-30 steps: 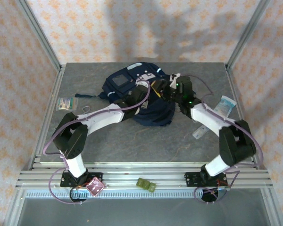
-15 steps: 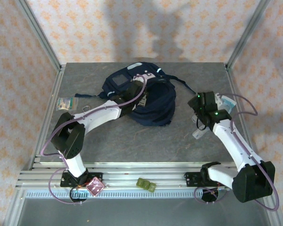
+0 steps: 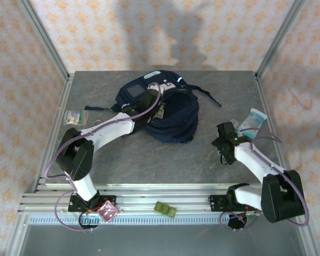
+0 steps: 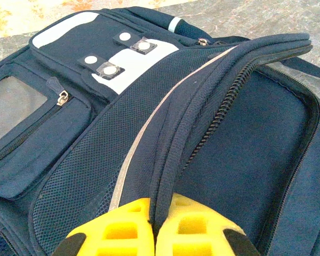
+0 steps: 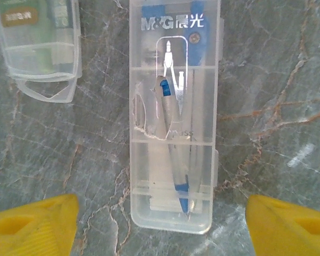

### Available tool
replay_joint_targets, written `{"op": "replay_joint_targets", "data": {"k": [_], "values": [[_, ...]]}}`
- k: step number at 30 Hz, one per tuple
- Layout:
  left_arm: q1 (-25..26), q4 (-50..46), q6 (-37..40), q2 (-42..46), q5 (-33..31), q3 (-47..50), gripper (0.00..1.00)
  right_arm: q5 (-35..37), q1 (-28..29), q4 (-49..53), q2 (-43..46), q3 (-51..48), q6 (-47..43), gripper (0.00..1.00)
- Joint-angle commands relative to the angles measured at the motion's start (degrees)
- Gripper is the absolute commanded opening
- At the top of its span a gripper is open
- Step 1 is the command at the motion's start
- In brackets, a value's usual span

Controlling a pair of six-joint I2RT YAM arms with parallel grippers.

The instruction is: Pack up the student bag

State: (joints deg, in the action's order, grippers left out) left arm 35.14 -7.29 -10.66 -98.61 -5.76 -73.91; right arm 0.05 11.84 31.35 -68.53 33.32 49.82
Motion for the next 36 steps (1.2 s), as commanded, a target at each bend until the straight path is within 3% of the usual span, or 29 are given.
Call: {"op": "replay_joint_targets", "data": {"k": [1, 4, 8, 15, 21, 25, 29, 31, 34, 36], "values": [[-1.03, 0.60, -1.72, 2.69, -0.57, -1.59, 0.00, 1.17, 0.01, -2.99, -3.31, -0.79, 0.02, 0.72], [-1.29, 0.52, -1.96, 2.63, -0.02, -1.93, 0.00, 0.56, 0.03, -4.23, -4.59, -0.80, -0.32, 0.58], [-1.81, 0.87, -2.26, 2.81, 0.91, -2.42, 0.00, 1.52, -0.01, -3.17, -2.09, -0.68, -0.72, 0.30], [-2.49, 2.03, -3.16, 3.18, 2.49, -3.01, 0.00, -1.09, 2.24, 0.67, 9.32, 3.39, -2.57, 0.18], [-2.83, 4.67, -4.28, 5.07, 3.62, -2.09, 0.00, -6.07, 8.82, -4.59, 9.95, 12.40, -7.98, 0.16], [-2.90, 3.77, -4.81, 5.54, 4.78, -3.00, 0.00, -14.25, 14.80, -10.83, 3.05, 18.57, -15.17, 0.17], [-2.96, 3.65, -4.95, 6.20, 4.65, -3.03, 0.00, -16.31, 19.06, -12.24, -5.20, 24.20, -17.27, 0.18], [-2.97, 3.32, -4.99, 6.15, 4.02, -3.26, 0.00, -14.20, 19.19, -12.23, -7.60, 25.48, -16.38, 0.27], [-3.05, 3.04, -4.65, 6.22, 2.35, -3.18, 0.00, -5.26, 18.81, -8.32, -9.37, 26.03, -13.79, 0.51], [-3.13, 1.98, -3.64, 5.88, -0.86, -3.26, 0.00, -1.18, 17.38, -5.56, -9.80, 25.01, -11.71, 0.55]]}}
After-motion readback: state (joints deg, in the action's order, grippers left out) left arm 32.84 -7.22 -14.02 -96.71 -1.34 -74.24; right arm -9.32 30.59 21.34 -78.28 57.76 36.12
